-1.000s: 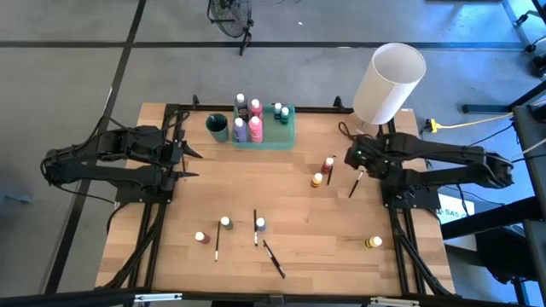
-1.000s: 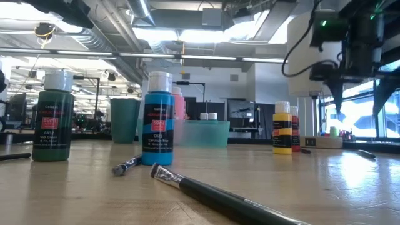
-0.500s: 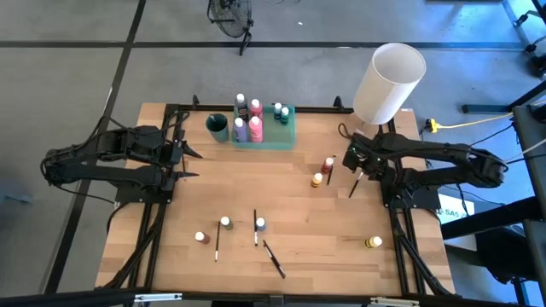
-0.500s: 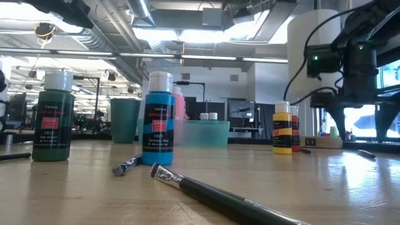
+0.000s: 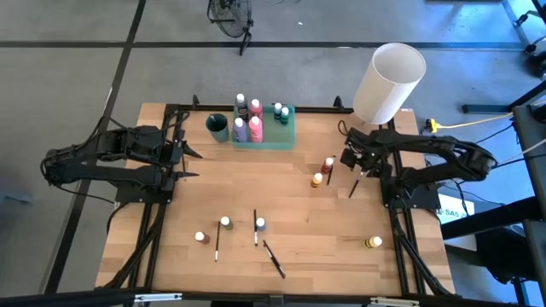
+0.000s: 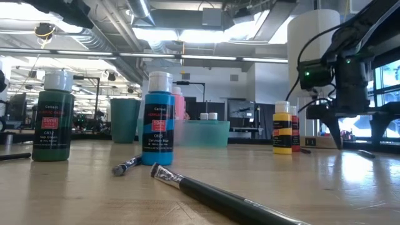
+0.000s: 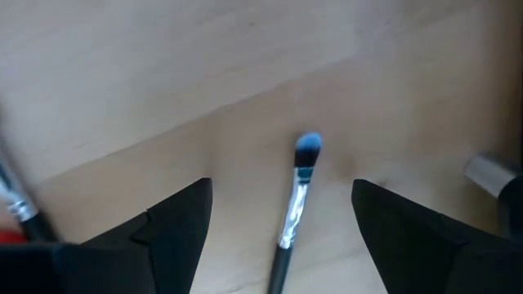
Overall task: Pick & Place Paint Supplies
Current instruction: Put the silver paintbrush into the green cup
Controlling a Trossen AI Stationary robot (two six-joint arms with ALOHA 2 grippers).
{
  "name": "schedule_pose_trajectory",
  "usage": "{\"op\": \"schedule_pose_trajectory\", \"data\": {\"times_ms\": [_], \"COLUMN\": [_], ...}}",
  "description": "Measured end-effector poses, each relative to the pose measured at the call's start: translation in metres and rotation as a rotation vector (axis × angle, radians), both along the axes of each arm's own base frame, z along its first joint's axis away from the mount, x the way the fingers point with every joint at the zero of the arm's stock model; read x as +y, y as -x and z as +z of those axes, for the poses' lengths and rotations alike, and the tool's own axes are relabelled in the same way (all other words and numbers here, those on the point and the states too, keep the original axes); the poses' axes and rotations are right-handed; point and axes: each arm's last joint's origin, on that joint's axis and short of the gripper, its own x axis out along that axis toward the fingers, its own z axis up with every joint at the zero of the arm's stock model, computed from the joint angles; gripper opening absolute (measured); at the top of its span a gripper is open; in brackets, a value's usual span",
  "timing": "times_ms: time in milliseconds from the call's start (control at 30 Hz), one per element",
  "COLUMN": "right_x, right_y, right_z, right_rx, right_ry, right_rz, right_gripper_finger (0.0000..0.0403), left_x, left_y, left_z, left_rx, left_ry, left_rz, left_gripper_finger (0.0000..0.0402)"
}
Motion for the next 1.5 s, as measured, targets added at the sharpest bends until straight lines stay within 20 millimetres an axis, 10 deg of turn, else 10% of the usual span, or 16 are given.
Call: {"op": "schedule_pose_trajectory", "data": {"times_ms": [1500], "right_x": [0.006], "right_y": [0.005], "right_z": [-0.013], "right_rx": [0.03], "right_ry": [0.002], "right_rz": [-0.017], "right_gripper_finger": [0.026], "left_x": [0.0], "left_y": [0.001], "left_z": [-0.001], "left_rx": [0.015], "left_ry": [0.001], "left_rz": [-0.001], "left_gripper_finger": [0.026]}}
